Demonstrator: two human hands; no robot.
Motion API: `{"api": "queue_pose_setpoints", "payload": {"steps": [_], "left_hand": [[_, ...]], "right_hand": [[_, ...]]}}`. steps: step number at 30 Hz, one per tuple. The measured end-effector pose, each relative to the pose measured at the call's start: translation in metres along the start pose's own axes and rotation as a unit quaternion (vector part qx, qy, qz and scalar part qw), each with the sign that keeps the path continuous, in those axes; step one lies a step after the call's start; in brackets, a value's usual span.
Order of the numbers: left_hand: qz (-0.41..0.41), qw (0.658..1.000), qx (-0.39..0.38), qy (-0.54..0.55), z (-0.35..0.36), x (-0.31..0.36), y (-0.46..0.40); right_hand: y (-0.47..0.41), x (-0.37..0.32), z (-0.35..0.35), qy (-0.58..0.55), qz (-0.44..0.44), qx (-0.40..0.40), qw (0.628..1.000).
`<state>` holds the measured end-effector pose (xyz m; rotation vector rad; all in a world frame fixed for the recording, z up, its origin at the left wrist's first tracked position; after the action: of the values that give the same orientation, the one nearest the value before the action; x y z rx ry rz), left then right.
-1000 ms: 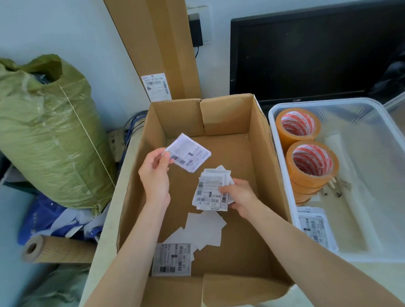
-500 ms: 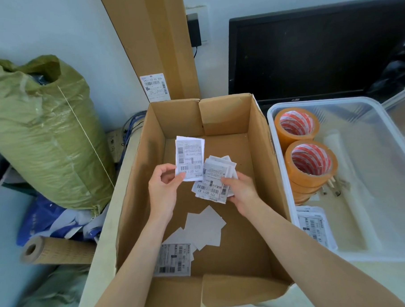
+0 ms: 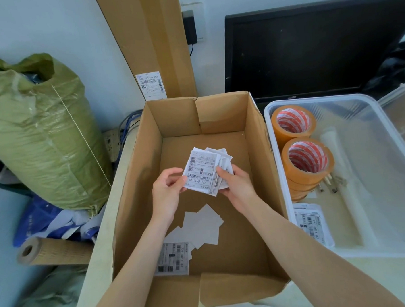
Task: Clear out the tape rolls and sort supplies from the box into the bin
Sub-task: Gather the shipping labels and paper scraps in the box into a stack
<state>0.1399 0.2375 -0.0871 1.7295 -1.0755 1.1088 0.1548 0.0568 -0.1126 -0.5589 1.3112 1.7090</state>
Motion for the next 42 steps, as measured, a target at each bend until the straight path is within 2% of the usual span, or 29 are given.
{"api": "queue_pose_setpoints", "payload": {"steps": [6,8,10,12,14,15,17,20,23,24,25,26,28,30,32,35,37,40,42], "left_hand": [[-0.024,0.999,-0.029,-0.019,0.007,-0.003,0.001],[0.015,0.999,0.010,-0.039,0.003,0.000,0.001],[0.111,0.988,0.086,-0.066,-0.007,0.013,0.007],[0.275,0.943,0.102,-0.154,-0.007,0.026,0.012],[0.404,0.873,0.061,-0.268,0.002,0.023,0.016],[0.431,0.847,0.044,-0.308,0.007,0.017,0.017],[0.438,0.834,0.022,-0.336,0.014,0.008,0.020],[0.434,0.841,0.004,-0.323,0.019,0.003,0.023],[0.448,0.835,-0.008,-0.319,0.018,0.005,0.023],[0.438,0.843,-0.007,-0.312,0.018,0.006,0.023],[0.406,0.867,0.002,-0.290,0.017,0.009,0.023],[0.348,0.905,0.019,-0.245,0.014,0.010,0.021],[0.197,0.973,0.055,-0.106,0.005,0.010,0.018],[0.097,0.993,0.061,0.002,0.001,0.006,0.016],[0.072,0.995,0.036,0.056,0.000,0.001,0.013],[0.064,0.994,-0.008,0.092,0.001,0.001,0.014],[0.089,0.993,-0.044,0.064,0.004,0.005,0.016],[0.167,0.979,-0.114,-0.035,0.013,0.009,0.022],[0.247,0.949,-0.134,-0.142,0.018,0.006,0.026]], "right_hand": [[0.000,-0.001,0.000,-0.006,0.001,-0.005,1.000],[0.000,0.000,-0.002,0.002,0.006,0.007,1.000],[-0.001,0.001,-0.005,0.000,0.012,0.025,1.000],[-0.001,0.000,-0.005,-0.017,0.009,0.025,0.999],[-0.001,-0.001,-0.002,-0.028,0.000,0.016,0.999],[0.000,-0.002,-0.001,-0.031,-0.004,0.013,0.999],[0.000,-0.003,-0.001,-0.037,-0.010,0.009,0.999],[0.001,-0.004,-0.002,-0.034,-0.010,0.014,0.999],[0.000,-0.003,-0.003,-0.022,-0.003,0.021,1.000],[0.000,-0.002,-0.003,-0.018,0.001,0.026,1.000],[-0.001,-0.002,-0.004,-0.016,0.005,0.031,0.999],[-0.001,-0.001,-0.004,-0.016,0.008,0.036,0.999],[-0.002,-0.001,-0.004,-0.018,0.014,0.041,0.999],[-0.001,0.000,-0.005,-0.008,0.017,0.045,0.999],[-0.002,0.001,-0.006,-0.001,0.018,0.049,0.999],[-0.001,0.001,-0.006,0.006,0.020,0.058,0.998],[0.000,0.001,-0.006,0.014,0.017,0.058,0.998],[0.000,0.001,-0.005,0.029,0.013,0.058,0.998],[0.001,-0.001,-0.004,0.046,0.002,0.059,0.997]]}}
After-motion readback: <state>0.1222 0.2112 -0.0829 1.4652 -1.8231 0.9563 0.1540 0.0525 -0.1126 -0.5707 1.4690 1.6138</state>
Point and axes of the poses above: each hand's wrist, its own y-axis away from the middle knuckle, its own z-axis out of the palm, x = y × z, the point moved 5 cm from there along -y, towards the middle knuckle, and after that the axes turned 1 degree about z, right-handed, at the moved point
